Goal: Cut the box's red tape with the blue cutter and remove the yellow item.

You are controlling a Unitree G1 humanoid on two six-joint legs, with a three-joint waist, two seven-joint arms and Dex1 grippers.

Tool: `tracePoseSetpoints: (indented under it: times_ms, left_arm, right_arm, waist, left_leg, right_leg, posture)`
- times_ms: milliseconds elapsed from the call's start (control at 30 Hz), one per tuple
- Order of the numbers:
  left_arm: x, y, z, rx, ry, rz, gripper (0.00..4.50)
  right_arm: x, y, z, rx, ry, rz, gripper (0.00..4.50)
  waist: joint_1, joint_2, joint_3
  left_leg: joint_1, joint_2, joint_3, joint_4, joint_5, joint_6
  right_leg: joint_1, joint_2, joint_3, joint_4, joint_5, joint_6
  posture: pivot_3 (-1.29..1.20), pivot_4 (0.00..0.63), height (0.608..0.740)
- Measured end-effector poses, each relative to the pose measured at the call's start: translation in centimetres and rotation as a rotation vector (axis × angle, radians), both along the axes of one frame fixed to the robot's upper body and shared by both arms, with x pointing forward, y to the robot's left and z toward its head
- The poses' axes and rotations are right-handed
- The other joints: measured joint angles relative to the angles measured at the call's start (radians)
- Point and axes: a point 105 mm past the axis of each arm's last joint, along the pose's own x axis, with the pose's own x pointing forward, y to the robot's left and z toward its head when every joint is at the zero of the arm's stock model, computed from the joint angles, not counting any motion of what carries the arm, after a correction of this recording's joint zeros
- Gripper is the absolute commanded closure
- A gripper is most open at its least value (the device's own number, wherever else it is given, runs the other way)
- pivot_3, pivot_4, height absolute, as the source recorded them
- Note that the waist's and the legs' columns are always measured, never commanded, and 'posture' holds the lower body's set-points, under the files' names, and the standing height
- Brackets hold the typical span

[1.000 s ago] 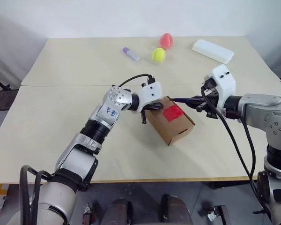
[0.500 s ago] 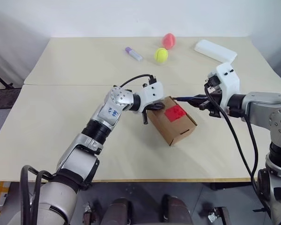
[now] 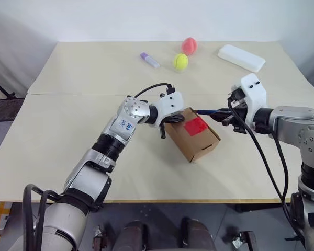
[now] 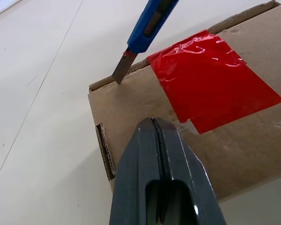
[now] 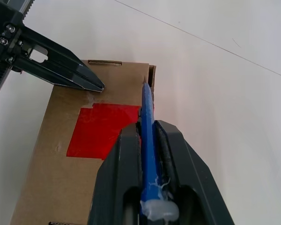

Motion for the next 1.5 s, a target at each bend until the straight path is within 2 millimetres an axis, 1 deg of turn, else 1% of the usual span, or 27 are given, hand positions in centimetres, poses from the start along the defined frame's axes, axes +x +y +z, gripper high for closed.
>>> tracePoseSetpoints:
  times_ms: [500,667,1133,1333,1500]
  left_arm:
    - [0.0,0.0,0.0,0.0,-0.001,0.001,4.5]
    - [0.1,0.0,0.0,0.0,0.002,0.002,4.5]
    - [0.2,0.0,0.1,0.0,-0.002,0.0,4.5]
    - [0.2,0.0,0.1,-0.003,-0.004,-0.001,4.5]
    - [0.2,0.0,0.1,-0.003,-0.005,-0.001,4.5]
  right_arm:
    - [-0.1,0.0,0.3,0.004,0.009,0.0,4.36]
    - [0.0,-0.1,0.0,0.008,0.007,-0.003,4.36]
    - [-0.1,-0.4,0.1,-0.002,0.013,-0.016,4.36]
    - [-0.2,0.0,1.4,-0.008,-0.016,-0.003,4.36]
    - [-0.2,-0.1,0.8,-0.006,0.011,-0.007,4.36]
  waist:
    - [0.0,0.0,0.0]
    - [0.0,0.0,0.0]
    - [0.0,0.0,0.0]
    - [-0.001,0.0,0.0]
    - [-0.001,0.0,0.0]
  left_leg:
    - [0.0,0.0,0.0,0.0,0.0,0.0]
    - [0.0,0.0,0.0,0.0,0.0,0.0]
    - [0.0,0.0,0.0,0.0,0.0,0.0]
    - [0.0,0.0,0.0,0.0,0.0,0.0]
    - [0.0,0.0,0.0,0.0,0.0,0.0]
  right_leg:
    - [0.0,0.0,0.0,0.0,0.0,0.0]
    - [0.0,0.0,0.0,0.0,0.0,0.0]
    - [0.0,0.0,0.0,-0.001,0.0,0.0]
    - [0.0,0.0,0.0,-0.001,0.0,0.0]
    - [0.0,0.0,0.0,-0.001,0.0,0.0]
  posture:
    - [0.0,0.15,0.74]
    - [0.0,0.15,0.74]
    - [0.0,0.15,0.74]
    - [0.0,0.15,0.74]
    - [0.0,0.15,0.74]
